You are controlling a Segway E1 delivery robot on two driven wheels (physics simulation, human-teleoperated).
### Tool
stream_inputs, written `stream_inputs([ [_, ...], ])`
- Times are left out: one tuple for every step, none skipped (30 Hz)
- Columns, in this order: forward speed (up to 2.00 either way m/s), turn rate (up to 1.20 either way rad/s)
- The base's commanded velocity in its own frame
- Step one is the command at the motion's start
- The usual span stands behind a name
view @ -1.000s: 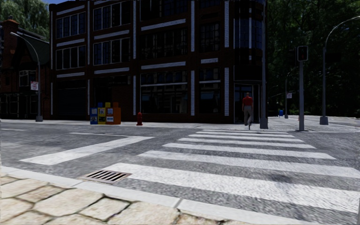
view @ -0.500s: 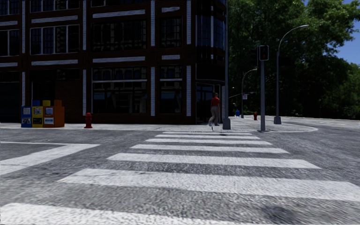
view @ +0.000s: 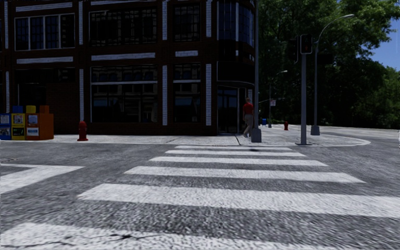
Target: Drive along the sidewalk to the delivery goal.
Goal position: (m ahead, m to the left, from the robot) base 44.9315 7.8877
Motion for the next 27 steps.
stream_inputs([
  [2.0, -0.14],
  [2.0, 0.0],
  [2.0, 0.0],
  [2.0, 0.0],
  [2.0, 0.0],
  [2.0, 0.0],
  [2.0, 0.0],
  [2.0, 0.0],
  [2.0, 0.0],
  [2.0, 0.0],
  [2.0, 0.0],
  [2.0, -0.04],
  [2.0, -0.21],
  [2.0, -0.26],
  [2.0, -0.26],
  [2.0, -0.27],
  [2.0, -0.27],
  [2.0, -0.27],
  [2.0, -0.27],
  [2.0, -0.27],
  [2.0, -0.27],
  [2.0, -0.27],
  [2.0, -0.27],
  [2.0, -0.09],
  [2.0, 0.0],
  [2.0, 0.0],
  [2.0, 0.0],
])
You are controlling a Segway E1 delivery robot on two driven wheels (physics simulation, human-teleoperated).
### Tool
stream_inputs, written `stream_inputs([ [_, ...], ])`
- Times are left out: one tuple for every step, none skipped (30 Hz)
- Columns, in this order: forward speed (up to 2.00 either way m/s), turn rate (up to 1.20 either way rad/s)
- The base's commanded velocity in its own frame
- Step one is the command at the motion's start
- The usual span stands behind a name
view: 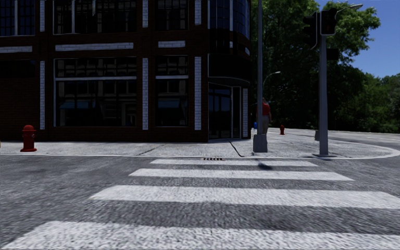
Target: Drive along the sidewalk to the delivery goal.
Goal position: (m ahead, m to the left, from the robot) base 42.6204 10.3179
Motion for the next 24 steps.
stream_inputs([
  [2.0, 0.0],
  [2.0, 0.0],
  [2.0, 0.0],
  [2.0, 0.0],
  [2.0, 0.0],
  [2.0, -0.13],
  [2.0, -0.13],
  [2.0, -0.25],
  [2.0, -0.28],
  [2.0, -0.29],
  [2.0, -0.29],
  [2.0, -0.29],
  [2.0, -0.29],
  [2.0, -0.29],
  [2.0, -0.29],
  [2.0, -0.29],
  [2.0, -0.13],
  [2.0, 0.0],
  [2.0, 0.0],
  [2.0, 0.0],
  [2.0, 0.0],
  [2.0, 0.0],
  [2.0, 0.0],
  [2.0, 0.0],
])
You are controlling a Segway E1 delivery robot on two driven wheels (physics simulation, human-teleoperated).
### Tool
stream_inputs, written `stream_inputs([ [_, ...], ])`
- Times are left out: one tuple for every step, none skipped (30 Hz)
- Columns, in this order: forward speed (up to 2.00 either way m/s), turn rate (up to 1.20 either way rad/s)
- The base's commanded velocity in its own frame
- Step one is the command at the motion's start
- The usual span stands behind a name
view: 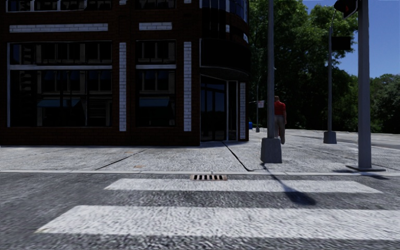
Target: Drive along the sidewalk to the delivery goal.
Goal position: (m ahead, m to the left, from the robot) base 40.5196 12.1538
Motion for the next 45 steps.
stream_inputs([
  [2.0, 0.0],
  [2.0, 0.0],
  [2.0, 0.0],
  [2.0, -0.02],
  [2.0, -0.2],
  [2.0, -0.26],
  [2.0, -0.26],
  [2.0, -0.27],
  [2.0, -0.28],
  [2.0, -0.28],
  [2.0, -0.28],
  [2.0, -0.28],
  [2.0, -0.28],
  [2.0, -0.28],
  [2.0, -0.28],
  [2.0, 0.0],
  [2.0, 0.0],
  [2.0, 0.0],
  [2.0, 0.0],
  [2.0, 0.0],
  [2.0, 0.0],
  [2.0, 0.0],
  [2.0, 0.0],
  [2.0, 0.0],
  [2.0, -0.16],
  [2.0, -0.24],
  [2.0, -0.24],
  [2.0, -0.27],
  [2.0, -0.27],
  [2.0, -0.27],
  [2.0, -0.27],
  [2.0, -0.27],
  [2.0, -0.27],
  [2.0, -0.27],
  [2.0, -0.27],
  [2.0, -0.27],
  [2.0, -0.27],
  [2.0, -0.27],
  [2.0, -0.27],
  [2.0, -0.27],
  [2.0, -0.27],
  [2.0, -0.27],
  [2.0, -0.27],
  [2.0, -0.27],
  [2.0, -0.27],
])
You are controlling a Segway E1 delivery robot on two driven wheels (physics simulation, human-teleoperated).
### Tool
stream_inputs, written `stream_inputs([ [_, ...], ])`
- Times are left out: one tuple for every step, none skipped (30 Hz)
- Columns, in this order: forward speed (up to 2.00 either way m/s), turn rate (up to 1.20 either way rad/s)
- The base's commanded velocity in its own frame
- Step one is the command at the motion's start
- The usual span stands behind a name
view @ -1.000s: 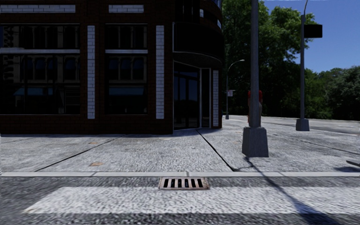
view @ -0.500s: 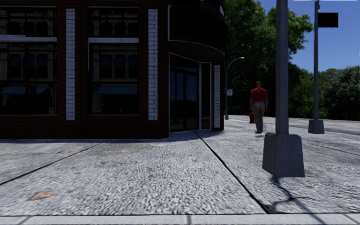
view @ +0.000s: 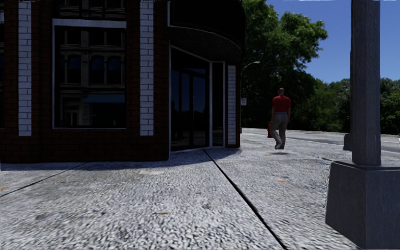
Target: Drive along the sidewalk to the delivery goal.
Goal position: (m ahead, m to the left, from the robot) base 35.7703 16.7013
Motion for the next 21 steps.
stream_inputs([
  [2.0, -0.27],
  [1.94, -0.27],
  [1.82, -0.27],
  [1.82, -0.27],
  [1.78, -0.27],
  [1.77, -0.27],
  [1.77, -0.27],
  [1.77, -0.27],
  [1.77, -0.27],
  [1.77, -0.27],
  [1.77, -0.27],
  [1.77, -0.27],
  [1.77, -0.27],
  [1.77, -0.27],
  [1.77, -0.27],
  [1.77, -0.27],
  [1.77, -0.27],
  [1.77, -0.27],
  [1.77, -0.28],
  [1.77, -0.28],
  [1.77, -0.29],
])
